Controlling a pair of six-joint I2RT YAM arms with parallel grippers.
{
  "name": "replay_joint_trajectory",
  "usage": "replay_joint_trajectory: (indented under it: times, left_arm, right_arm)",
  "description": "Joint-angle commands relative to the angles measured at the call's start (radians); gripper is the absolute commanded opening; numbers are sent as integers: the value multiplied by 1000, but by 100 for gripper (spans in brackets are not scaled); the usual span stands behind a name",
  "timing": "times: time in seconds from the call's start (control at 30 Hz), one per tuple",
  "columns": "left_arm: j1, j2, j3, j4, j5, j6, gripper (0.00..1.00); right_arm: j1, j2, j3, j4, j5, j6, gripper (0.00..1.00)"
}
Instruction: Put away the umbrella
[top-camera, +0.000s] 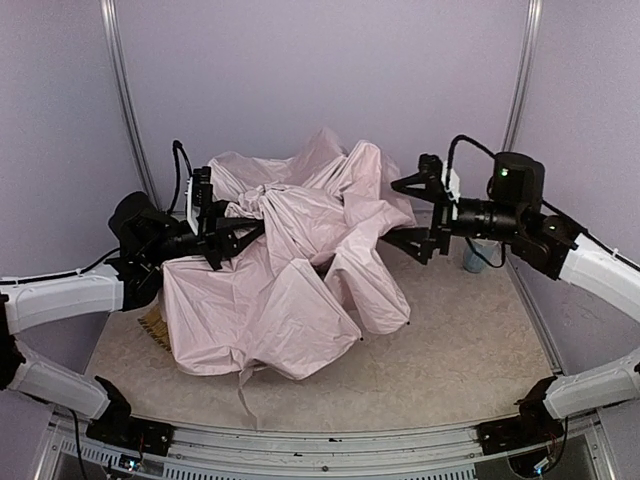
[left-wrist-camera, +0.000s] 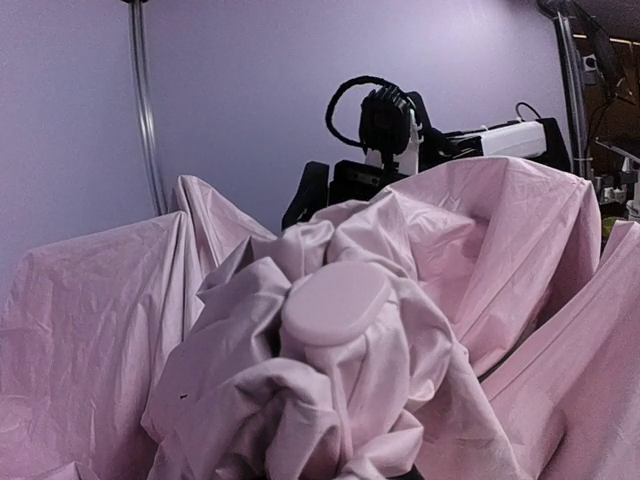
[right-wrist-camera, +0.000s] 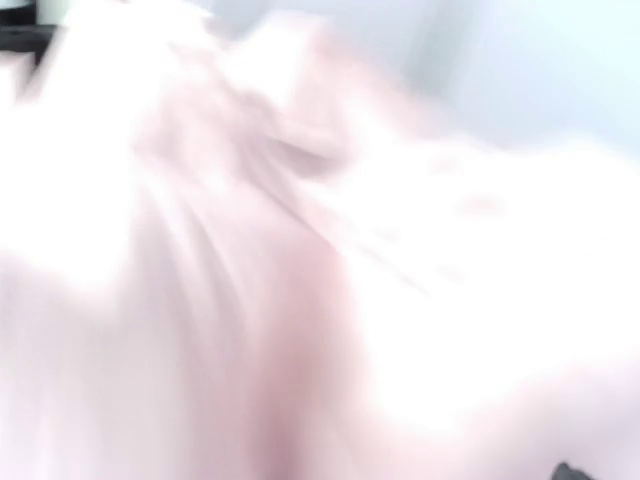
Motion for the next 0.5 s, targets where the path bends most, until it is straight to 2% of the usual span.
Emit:
replay_joint_trajectory:
  times: [0.0, 0.27, 0.47]
  left_arm:
    - [-102, 84, 77, 121, 44, -7, 3]
    - [-217, 299, 186, 352, 129, -167, 2]
    - [-260, 394, 224, 467, 158, -260, 2]
  right_arm:
    - [206, 168, 58, 61, -33, -40, 100]
    - [340, 424, 229, 160, -98, -74, 100]
    - [347, 435, 178, 261, -79, -29, 90]
